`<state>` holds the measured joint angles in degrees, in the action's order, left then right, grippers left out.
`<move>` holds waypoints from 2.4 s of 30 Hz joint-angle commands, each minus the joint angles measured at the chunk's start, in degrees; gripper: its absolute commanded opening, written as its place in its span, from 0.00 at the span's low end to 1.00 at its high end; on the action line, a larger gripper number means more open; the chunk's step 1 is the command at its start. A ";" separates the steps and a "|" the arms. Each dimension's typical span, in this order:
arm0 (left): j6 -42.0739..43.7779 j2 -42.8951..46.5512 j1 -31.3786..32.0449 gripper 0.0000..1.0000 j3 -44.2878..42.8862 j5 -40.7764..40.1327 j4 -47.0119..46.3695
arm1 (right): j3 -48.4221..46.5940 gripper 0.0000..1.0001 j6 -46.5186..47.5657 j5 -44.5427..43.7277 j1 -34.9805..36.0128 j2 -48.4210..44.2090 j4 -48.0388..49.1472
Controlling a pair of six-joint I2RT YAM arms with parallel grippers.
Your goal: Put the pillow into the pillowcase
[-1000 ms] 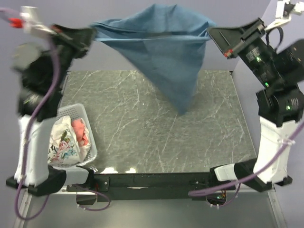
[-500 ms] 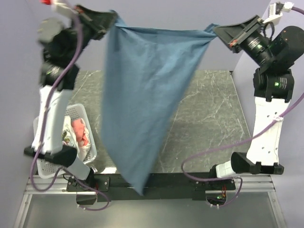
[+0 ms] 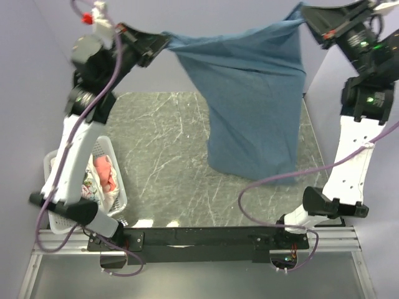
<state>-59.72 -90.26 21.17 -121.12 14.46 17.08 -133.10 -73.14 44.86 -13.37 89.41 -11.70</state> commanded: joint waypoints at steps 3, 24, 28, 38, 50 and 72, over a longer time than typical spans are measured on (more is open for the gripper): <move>-1.62 16.31 -3.50 0.01 18.17 -8.65 -3.10 | 10.01 0.00 14.24 -8.55 16.77 -8.98 0.20; -5.22 23.73 19.33 0.01 64.77 -8.82 -18.12 | 77.87 0.00 27.63 -60.75 82.15 -49.04 0.10; -8.30 24.43 30.74 0.01 74.15 -17.08 -20.33 | 90.18 0.00 18.60 -60.35 84.03 -49.68 -0.88; -18.85 32.77 38.16 0.01 89.22 -32.03 -16.39 | 106.66 0.00 13.63 -55.07 84.86 -37.03 8.02; -16.91 29.78 31.92 0.01 83.14 -30.02 -11.72 | 84.94 0.00 33.16 -33.95 53.24 -23.06 -2.09; 21.02 32.47 30.80 0.90 58.61 -39.39 -3.89 | 81.05 0.89 19.12 -68.59 70.18 -35.86 -21.23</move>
<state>-61.52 -44.38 58.11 -48.90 -37.95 24.01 -56.31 -45.01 -12.91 63.75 65.56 -25.61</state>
